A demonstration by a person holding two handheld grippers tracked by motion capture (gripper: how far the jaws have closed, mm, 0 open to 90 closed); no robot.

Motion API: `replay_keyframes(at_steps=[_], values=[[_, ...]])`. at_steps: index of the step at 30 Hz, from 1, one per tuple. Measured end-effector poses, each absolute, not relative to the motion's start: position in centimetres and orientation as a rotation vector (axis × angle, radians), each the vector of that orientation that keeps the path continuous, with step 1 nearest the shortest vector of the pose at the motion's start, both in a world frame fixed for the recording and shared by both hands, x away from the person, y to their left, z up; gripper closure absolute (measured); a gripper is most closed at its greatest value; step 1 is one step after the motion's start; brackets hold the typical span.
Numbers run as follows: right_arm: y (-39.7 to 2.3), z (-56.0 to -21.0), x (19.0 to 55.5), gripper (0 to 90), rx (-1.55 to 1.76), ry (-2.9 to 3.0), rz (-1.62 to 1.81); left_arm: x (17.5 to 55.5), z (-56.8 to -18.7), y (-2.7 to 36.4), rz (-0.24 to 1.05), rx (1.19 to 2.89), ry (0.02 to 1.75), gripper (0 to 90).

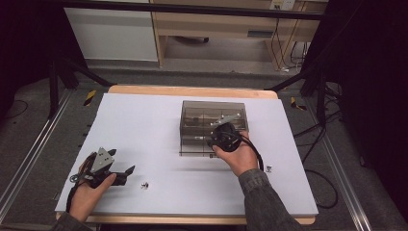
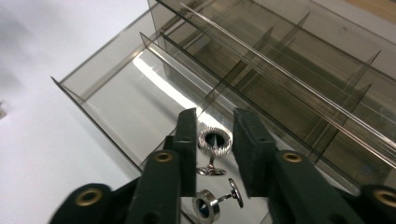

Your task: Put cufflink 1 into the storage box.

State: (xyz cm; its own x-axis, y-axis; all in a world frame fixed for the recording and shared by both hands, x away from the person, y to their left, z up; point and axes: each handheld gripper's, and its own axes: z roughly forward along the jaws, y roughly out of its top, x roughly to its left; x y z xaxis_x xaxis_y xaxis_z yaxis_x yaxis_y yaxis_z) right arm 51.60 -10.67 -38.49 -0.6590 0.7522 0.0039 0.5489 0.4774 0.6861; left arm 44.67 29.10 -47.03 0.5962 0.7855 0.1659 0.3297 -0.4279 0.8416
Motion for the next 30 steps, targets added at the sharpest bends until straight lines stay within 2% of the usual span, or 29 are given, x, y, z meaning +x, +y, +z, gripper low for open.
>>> replay_keyframes(at_steps=[1,6,10,19,30], values=[[-10.7,-38.2,51.4,67.4,1.103,2.425,0.979,44.7,-47.0,29.1,0.710,2.011,0.884,8.0],[-11.1,-37.4,50.5,71.7,1.088,2.397,1.011,44.7,-47.0,29.1,0.708,2.012,0.884,8.0],[-12.1,-36.8,48.8,80.6,1.076,2.346,1.049,44.7,-46.8,29.0,0.703,2.022,0.892,8.7],[-13.6,-37.5,45.2,89.3,1.087,2.246,1.157,44.7,-45.4,27.8,0.678,2.016,0.846,8.7],[-14.3,-40.3,42.6,90.0,1.120,2.152,1.214,45.9,-43.8,25.4,0.634,2.005,0.802,8.6]])
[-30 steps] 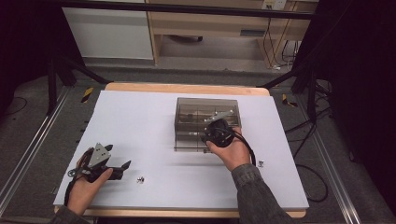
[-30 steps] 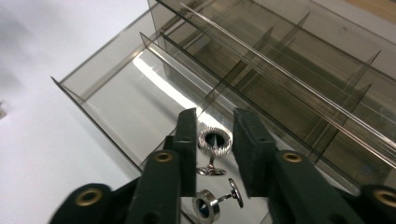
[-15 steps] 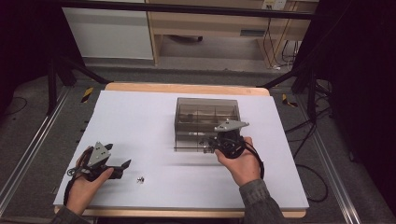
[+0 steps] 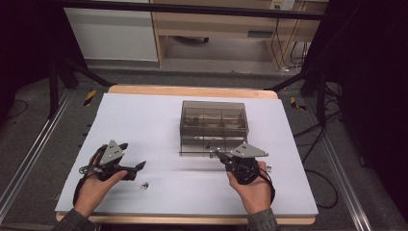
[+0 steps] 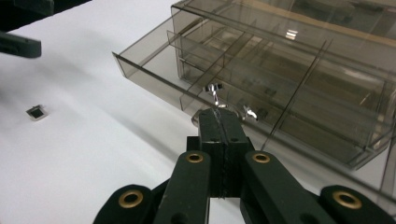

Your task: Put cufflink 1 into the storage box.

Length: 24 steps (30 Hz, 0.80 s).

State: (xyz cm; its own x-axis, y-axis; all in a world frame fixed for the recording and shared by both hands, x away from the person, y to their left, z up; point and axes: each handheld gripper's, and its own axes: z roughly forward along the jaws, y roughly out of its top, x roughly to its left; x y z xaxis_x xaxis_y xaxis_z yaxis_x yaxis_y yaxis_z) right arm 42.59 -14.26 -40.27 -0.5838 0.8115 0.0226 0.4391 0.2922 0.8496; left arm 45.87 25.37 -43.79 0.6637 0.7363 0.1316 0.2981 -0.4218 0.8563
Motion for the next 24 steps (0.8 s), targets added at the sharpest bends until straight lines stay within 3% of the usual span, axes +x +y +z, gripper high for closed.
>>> replay_keyframes(at_steps=[18,24], values=[[-14.6,-43.3,41.5,90.0,1.126,2.025,1.217,49.1,-39.9,20.1,0.629,2.050,0.806,10.6],[-15.1,-43.8,41.0,90.0,1.156,1.980,1.197,50.1,-38.8,18.9,0.623,2.022,0.788,15.8]])
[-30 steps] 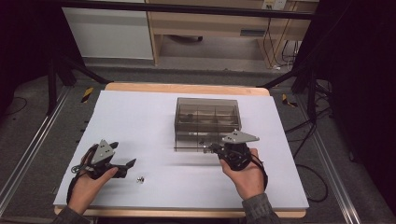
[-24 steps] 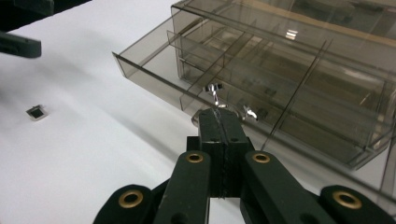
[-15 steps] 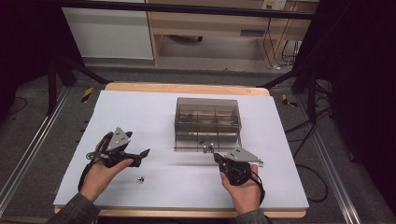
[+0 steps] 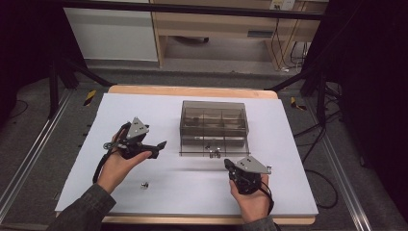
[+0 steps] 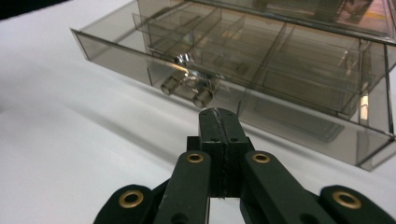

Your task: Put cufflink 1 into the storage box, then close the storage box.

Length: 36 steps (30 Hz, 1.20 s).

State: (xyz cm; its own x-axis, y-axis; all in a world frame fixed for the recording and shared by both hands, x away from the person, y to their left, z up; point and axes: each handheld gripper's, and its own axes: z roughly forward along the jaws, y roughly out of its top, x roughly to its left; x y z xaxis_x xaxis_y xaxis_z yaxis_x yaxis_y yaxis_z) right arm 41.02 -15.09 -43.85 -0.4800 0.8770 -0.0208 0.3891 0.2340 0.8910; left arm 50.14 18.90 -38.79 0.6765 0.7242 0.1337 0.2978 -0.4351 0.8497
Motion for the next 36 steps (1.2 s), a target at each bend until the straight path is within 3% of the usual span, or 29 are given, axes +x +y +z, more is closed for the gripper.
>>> replay_keyframes(at_steps=[12,17,21,24,36], values=[[-14.3,-44.9,40.7,90.0,1.134,1.949,1.137,52.2,-36.2,15.1,0.624,2.030,0.751,38.9],[-14.3,-45.0,40.6,90.0,1.126,1.937,1.134,53.0,-35.9,12.9,0.598,2.038,0.725,57.1],[-14.2,-45.0,40.7,90.0,1.128,1.924,1.136,53.8,-35.7,11.2,0.557,2.032,0.723,79.9],[-14.3,-45.1,40.8,90.0,1.138,1.916,1.140,54.2,-35.8,10.6,0.538,2.030,0.736,87.2],[-14.2,-45.1,41.0,90.0,1.139,1.898,1.149,56.1,-37.1,8.5,0.519,2.024,0.777,90.0]])
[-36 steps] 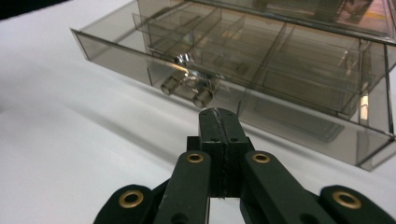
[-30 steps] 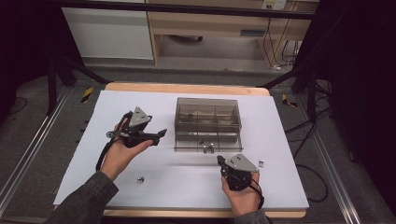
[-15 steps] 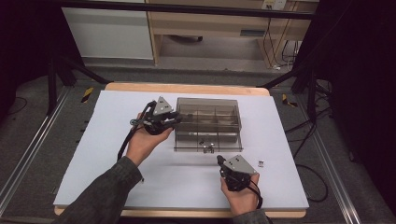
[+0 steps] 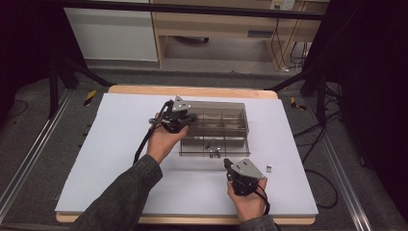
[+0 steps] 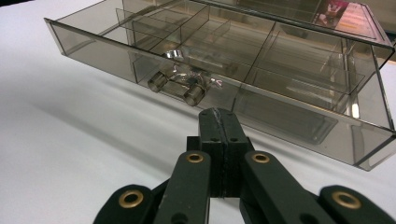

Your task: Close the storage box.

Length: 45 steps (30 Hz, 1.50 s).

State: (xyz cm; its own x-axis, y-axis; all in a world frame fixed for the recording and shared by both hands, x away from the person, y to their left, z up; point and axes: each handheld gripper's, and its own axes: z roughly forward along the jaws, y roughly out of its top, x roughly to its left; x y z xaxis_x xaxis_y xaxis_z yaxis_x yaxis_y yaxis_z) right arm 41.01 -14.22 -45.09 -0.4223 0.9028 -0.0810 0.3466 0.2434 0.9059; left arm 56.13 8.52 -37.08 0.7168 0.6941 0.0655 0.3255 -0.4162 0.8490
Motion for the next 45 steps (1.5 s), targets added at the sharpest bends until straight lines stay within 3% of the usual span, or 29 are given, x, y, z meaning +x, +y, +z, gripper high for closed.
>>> replay_keyframes(at_steps=[21,28,45], values=[[-14.2,-45.4,42.3,90.0,1.126,1.888,1.139,56.8,-39.0,8.1,0.507,2.062,0.820,90.0],[-14.1,-45.4,42.6,90.0,1.110,1.903,1.137,57.0,-39.1,8.3,0.429,2.017,0.860,90.0],[-14.4,-45.3,45.0,90.0,1.154,1.890,1.157,57.3,-39.1,8.3,0.463,2.028,0.862,90.0]])
